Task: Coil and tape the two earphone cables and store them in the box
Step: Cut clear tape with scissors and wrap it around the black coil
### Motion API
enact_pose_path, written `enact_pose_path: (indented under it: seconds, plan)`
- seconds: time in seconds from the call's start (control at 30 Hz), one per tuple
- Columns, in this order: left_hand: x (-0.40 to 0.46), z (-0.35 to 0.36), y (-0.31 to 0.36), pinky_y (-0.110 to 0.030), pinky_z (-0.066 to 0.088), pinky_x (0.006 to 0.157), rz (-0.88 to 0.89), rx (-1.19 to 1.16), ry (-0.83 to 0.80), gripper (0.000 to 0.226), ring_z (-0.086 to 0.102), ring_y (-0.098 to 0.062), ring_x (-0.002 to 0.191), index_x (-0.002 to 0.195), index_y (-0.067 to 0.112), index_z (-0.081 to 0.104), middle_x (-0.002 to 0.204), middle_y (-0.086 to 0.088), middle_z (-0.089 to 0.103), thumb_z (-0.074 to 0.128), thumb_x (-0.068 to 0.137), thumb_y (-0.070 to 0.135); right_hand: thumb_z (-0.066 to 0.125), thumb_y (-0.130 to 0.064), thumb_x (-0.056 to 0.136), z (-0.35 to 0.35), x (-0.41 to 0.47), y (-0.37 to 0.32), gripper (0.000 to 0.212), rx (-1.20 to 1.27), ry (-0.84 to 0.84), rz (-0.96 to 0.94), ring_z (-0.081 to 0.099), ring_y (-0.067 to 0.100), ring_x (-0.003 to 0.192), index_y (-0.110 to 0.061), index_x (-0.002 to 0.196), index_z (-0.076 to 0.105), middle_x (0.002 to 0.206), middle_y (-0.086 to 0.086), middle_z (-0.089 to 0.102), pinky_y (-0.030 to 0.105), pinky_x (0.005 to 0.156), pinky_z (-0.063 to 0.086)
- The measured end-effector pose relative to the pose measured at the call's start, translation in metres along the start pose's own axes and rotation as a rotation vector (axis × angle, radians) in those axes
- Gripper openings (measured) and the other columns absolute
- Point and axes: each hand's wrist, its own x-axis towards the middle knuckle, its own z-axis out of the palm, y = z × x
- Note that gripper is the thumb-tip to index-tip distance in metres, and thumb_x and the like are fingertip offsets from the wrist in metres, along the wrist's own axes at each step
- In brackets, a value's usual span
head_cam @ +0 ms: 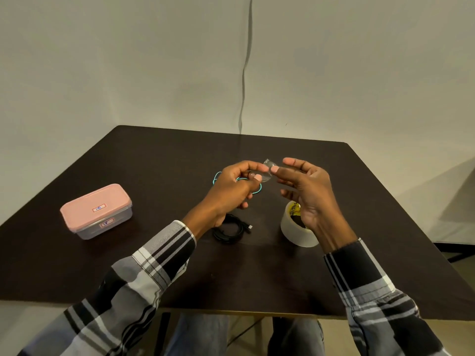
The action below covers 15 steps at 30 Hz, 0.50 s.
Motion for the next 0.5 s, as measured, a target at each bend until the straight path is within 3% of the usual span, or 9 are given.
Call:
enact_pose_path:
  seconds: [0.07,0.13,0.2,0.27,0.37,0.5]
  plan:
    - [-0.002,-0.008,-0.001,-0.015,0.041,0.047,-0.006,0.054,0.018,0.024,0.047,-0.005,0.061,0.109,0.029,0.071,0.098,-0.010,0.065,0.054,0.098,0.016,0.080,-0.003,0.077,0.005,-0.001,0.001,0.037,0.004,0.008,-0.029,0.070,0.008,0.068,-0.010,0.110,0.065,0.080,0.000,0.076,0.021,0.053,0.050]
    - [-0.002,-0.017,-0.002,-0.016,0.038,0.045,-0.015,0.112,0.025,0.026,0.045,-0.005,0.057,0.108,0.027,0.073,0.084,-0.005,0.069,0.054,0.097,0.014,0.079,0.000,0.078,0.010,-0.004,0.002,0.036,-0.012,0.004,-0.065,0.071,0.005,0.064,-0.010,0.108,0.063,0.078,0.001,0.077,0.018,0.049,0.050]
    - [-0.001,-0.030,-0.004,-0.019,0.038,0.046,-0.011,0.260,0.023,0.021,0.045,-0.008,0.056,0.104,0.016,0.073,0.080,-0.010,0.067,0.054,0.096,0.013,0.079,0.001,0.077,0.016,-0.008,0.003,0.035,-0.012,0.001,-0.094,0.071,0.005,0.063,-0.010,0.106,0.062,0.077,0.002,0.077,0.018,0.049,0.050]
    - [0.003,-0.045,-0.009,-0.027,0.042,0.056,0.007,0.423,0.049,0.020,0.048,-0.013,0.062,0.096,0.006,0.071,0.088,-0.021,0.067,0.053,0.096,0.014,0.080,0.001,0.077,0.018,-0.010,0.003,0.034,0.017,0.009,-0.113,0.071,0.005,0.062,-0.010,0.104,0.062,0.077,0.003,0.076,0.019,0.049,0.050]
    - [0.005,-0.063,-0.021,-0.033,0.052,0.081,0.025,0.620,0.055,0.021,0.064,-0.011,0.088,0.107,0.013,0.073,0.104,0.001,0.071,0.058,0.095,0.020,0.082,-0.003,0.076,0.019,-0.012,0.006,0.036,0.002,-0.021,-0.095,0.071,0.007,0.067,-0.011,0.106,0.063,0.082,0.005,0.078,0.022,0.052,0.052]
    - [0.007,-0.064,-0.036,-0.038,0.050,0.093,-0.014,0.909,-0.166,0.036,0.058,-0.010,0.106,0.122,0.027,0.067,0.124,0.005,0.064,0.065,0.089,0.042,0.083,-0.006,0.077,0.021,-0.014,0.021,0.038,-0.043,-0.097,-0.024,0.073,0.011,0.073,-0.012,0.108,0.063,0.085,0.003,0.079,0.025,0.057,0.054]
